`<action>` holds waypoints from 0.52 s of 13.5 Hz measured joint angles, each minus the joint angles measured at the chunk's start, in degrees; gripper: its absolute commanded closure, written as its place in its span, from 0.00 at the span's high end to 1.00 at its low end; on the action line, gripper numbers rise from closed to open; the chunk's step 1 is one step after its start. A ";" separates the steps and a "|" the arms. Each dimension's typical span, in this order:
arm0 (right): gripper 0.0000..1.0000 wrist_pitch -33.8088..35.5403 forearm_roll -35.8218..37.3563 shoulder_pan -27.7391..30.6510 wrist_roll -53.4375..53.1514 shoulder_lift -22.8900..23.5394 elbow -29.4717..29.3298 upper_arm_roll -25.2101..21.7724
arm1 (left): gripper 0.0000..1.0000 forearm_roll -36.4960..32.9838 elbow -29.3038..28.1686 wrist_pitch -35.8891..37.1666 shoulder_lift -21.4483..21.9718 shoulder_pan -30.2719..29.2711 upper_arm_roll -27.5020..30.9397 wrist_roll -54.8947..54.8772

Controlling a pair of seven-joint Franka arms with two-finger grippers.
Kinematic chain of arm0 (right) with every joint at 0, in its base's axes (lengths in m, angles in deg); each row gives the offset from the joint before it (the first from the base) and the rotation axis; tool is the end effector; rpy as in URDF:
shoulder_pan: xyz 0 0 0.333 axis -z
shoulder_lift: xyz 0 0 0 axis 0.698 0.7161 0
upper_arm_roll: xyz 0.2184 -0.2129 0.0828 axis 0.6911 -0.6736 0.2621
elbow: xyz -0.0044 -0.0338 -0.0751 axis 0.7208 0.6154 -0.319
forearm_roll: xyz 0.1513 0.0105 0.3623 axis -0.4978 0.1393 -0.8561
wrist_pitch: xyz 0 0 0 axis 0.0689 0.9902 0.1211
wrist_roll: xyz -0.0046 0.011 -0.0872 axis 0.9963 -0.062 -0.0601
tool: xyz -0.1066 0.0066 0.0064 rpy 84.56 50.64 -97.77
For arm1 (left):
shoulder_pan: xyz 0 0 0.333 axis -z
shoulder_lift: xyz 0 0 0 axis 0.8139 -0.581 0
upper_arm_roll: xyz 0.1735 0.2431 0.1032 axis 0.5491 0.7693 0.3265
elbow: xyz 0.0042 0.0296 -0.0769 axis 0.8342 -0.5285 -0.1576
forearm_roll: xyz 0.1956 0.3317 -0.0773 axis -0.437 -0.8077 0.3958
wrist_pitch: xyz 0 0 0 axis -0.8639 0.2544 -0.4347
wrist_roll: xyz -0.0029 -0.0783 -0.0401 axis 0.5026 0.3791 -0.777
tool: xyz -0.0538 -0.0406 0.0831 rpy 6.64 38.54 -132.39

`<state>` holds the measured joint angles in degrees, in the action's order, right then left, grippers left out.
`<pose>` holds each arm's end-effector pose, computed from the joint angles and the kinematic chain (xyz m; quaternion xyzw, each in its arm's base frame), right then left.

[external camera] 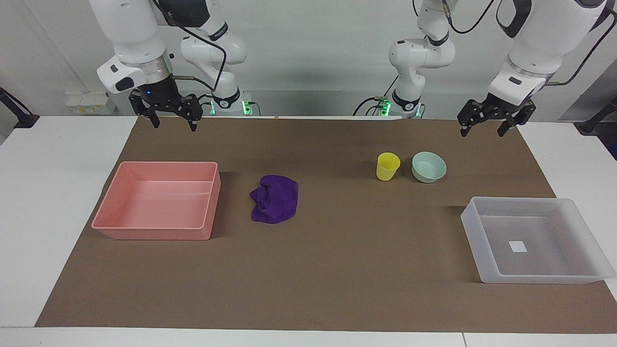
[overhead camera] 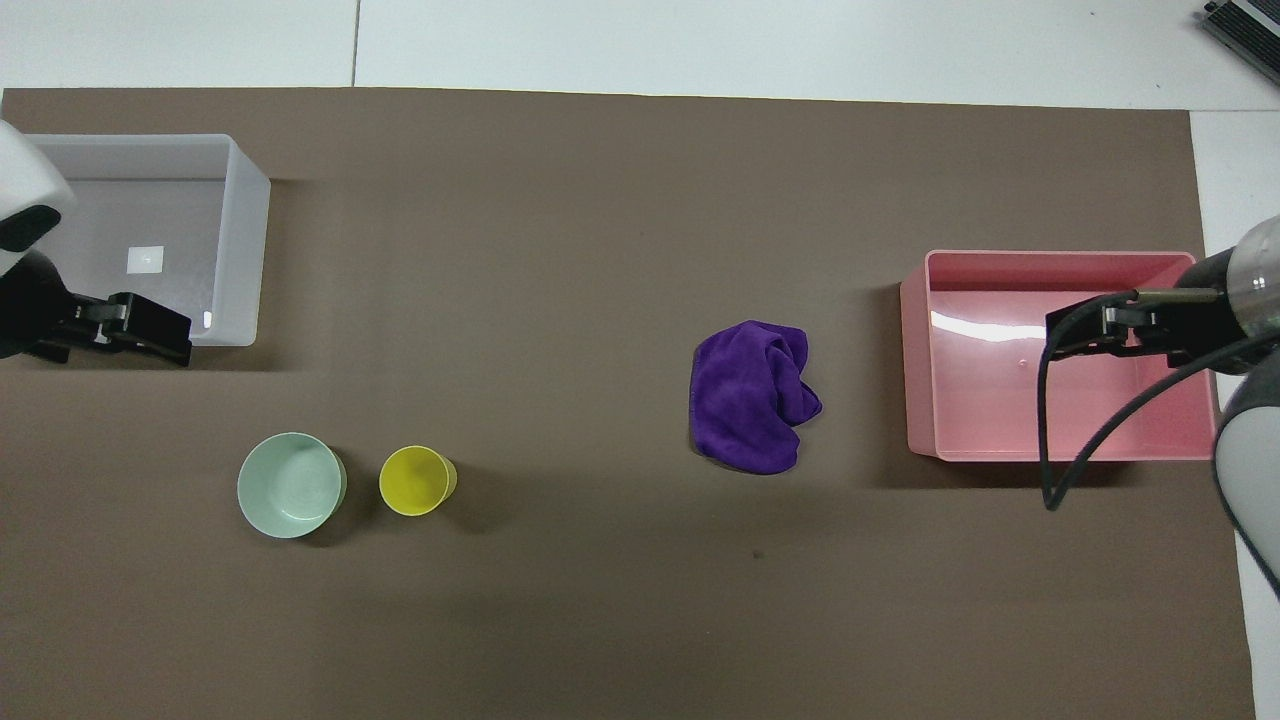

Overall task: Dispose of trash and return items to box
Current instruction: 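Move the left gripper toward the green bowl while the right gripper reaches out, then grasp the green bowl rim with the left gripper while the right grasps the cloth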

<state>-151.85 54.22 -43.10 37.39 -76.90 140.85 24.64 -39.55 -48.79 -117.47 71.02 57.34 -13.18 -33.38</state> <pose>0.5395 0.0353 0.6238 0.9988 -0.0407 -0.0098 0.0254 0.5380 -0.0579 0.6027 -0.9969 0.0379 0.0663 0.0173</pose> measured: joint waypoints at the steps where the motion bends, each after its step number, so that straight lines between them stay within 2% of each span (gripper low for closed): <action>1: 1.00 -0.25 0.00 -0.04 0.00 -0.01 0.10 0.07 | 1.00 0.57 -1.80 0.43 0.06 -0.53 0.04 0.00; 4: 1.00 -4.90 0.00 -0.35 0.00 -0.02 2.63 0.51 | 1.00 5.42 -9.16 -1.33 0.40 -5.45 0.22 -4.19; 7: 1.00 -12.74 -0.02 -2.82 -1.45 0.37 8.06 0.65 | 1.00 7.75 -19.65 -8.05 0.35 -11.94 0.61 -12.04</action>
<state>-164.59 54.20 -45.92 35.93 -76.53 148.91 25.29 -31.81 -68.43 -125.52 71.37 45.40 -12.57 -45.42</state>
